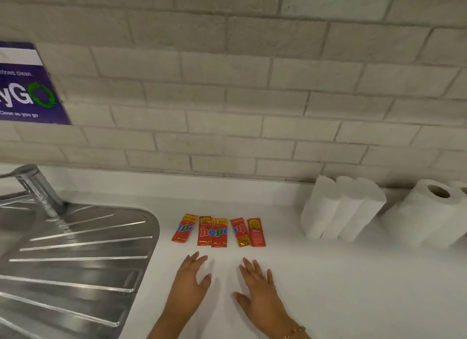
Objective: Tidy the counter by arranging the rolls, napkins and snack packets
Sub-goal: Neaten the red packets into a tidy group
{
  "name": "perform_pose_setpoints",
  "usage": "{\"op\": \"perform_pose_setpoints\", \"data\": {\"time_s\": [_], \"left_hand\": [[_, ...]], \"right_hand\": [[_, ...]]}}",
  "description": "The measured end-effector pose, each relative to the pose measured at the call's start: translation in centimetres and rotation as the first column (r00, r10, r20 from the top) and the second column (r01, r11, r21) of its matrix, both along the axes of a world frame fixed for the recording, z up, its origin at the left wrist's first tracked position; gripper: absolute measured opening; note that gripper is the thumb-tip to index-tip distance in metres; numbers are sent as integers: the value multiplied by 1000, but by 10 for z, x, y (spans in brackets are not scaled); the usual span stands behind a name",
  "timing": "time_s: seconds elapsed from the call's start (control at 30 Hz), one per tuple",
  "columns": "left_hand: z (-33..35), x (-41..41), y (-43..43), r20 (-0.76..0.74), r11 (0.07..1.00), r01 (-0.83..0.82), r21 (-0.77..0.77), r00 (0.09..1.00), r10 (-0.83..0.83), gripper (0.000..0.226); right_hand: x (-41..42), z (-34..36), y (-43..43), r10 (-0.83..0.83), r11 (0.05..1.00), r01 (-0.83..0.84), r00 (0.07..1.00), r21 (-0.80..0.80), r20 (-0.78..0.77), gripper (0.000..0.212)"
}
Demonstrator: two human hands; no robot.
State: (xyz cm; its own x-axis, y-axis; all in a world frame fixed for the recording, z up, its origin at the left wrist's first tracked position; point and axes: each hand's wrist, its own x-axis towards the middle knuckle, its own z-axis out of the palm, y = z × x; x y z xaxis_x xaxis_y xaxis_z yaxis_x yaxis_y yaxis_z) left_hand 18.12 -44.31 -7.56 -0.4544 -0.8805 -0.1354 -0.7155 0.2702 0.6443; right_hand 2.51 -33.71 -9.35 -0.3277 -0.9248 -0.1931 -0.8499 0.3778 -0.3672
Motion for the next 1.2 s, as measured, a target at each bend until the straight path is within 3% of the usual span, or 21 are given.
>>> {"op": "perform_pose_setpoints", "data": {"time_s": [0.13,0.3,0.4,0.53,0.7,0.87,0.97,1.07,1.13,1.17,1.2], "left_hand": [[-8,3,-33,78,983,168,-71,984,-163,58],[-19,-18,-58,213,928,334,-162,931,-298,66],[-22,-26,-65,276,905,377,-197,907,-318,71],[-26,-33,-70,351,892,430,-140,864,-361,100],[-37,-45,-70,399,885,445,-133,842,-363,76],[-36,-79,-63,377,853,504,-135,822,-426,109],[-30,-92,-59,395,775,515,-366,840,-371,100],[-21,-107,-58,484,713,622,-323,756,-440,76],[-6,-115,-59,537,733,624,-272,730,-423,53],[-2,-117,-58,546,733,618,-284,733,-407,47],[-4,-119,-56,535,739,605,-296,746,-397,56]], "right_hand": [[-3,4,-21,48,999,-46,988,17,-148,72],[-25,14,-50,96,995,-94,972,22,-214,73],[-34,16,-68,119,993,-115,974,32,-193,80],[-37,5,-75,115,992,-110,990,58,-82,105],[-53,-1,-68,11,999,-10,999,34,-38,108],[-74,-4,-62,-23,1000,23,1000,21,-15,110],[-83,-8,-62,-52,999,52,999,0,4,109],[-87,-11,-64,-61,998,61,998,-18,-15,106],[-89,-12,-67,-65,998,64,997,-23,-39,95],[-89,-12,-69,-60,998,60,997,-18,-54,86],[-90,-11,-70,-57,998,56,996,-13,-63,81]]}}
